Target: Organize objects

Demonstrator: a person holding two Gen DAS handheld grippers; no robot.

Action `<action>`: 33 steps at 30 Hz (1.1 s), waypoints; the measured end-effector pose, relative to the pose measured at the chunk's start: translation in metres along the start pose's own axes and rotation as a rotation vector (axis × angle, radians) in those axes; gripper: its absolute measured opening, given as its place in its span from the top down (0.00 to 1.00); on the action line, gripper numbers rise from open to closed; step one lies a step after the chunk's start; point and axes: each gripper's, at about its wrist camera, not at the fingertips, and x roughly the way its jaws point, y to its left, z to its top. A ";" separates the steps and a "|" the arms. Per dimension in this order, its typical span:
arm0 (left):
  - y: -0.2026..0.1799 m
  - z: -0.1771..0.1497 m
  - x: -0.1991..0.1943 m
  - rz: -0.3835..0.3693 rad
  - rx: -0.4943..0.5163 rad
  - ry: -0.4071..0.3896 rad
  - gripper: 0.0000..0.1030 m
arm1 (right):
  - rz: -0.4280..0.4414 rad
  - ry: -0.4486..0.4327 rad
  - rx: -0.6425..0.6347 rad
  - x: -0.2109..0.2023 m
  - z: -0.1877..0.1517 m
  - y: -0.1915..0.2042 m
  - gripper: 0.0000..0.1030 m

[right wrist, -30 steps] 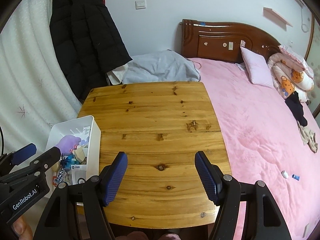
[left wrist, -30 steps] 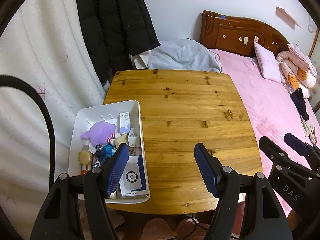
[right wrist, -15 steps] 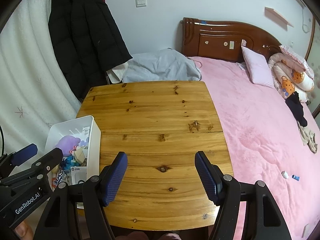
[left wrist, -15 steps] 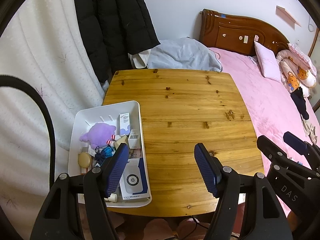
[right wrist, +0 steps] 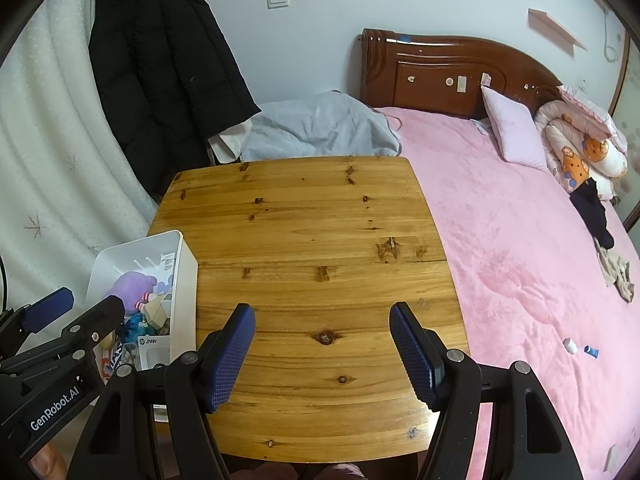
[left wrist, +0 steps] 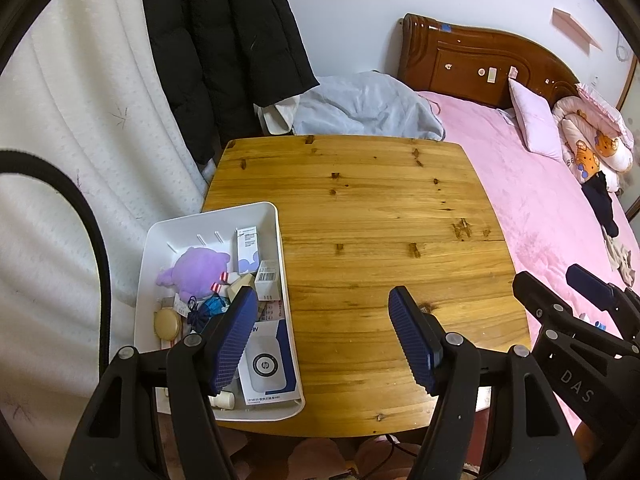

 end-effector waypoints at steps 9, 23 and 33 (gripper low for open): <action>-0.002 0.000 0.007 -0.002 0.006 0.006 0.30 | -0.002 0.007 0.006 0.004 0.002 -0.004 0.31; -0.009 -0.002 0.008 0.000 0.008 0.016 0.30 | -0.001 0.019 0.017 0.008 0.000 -0.010 0.31; -0.011 -0.001 0.011 -0.001 0.007 0.030 0.30 | -0.001 0.027 0.018 0.010 0.000 -0.011 0.31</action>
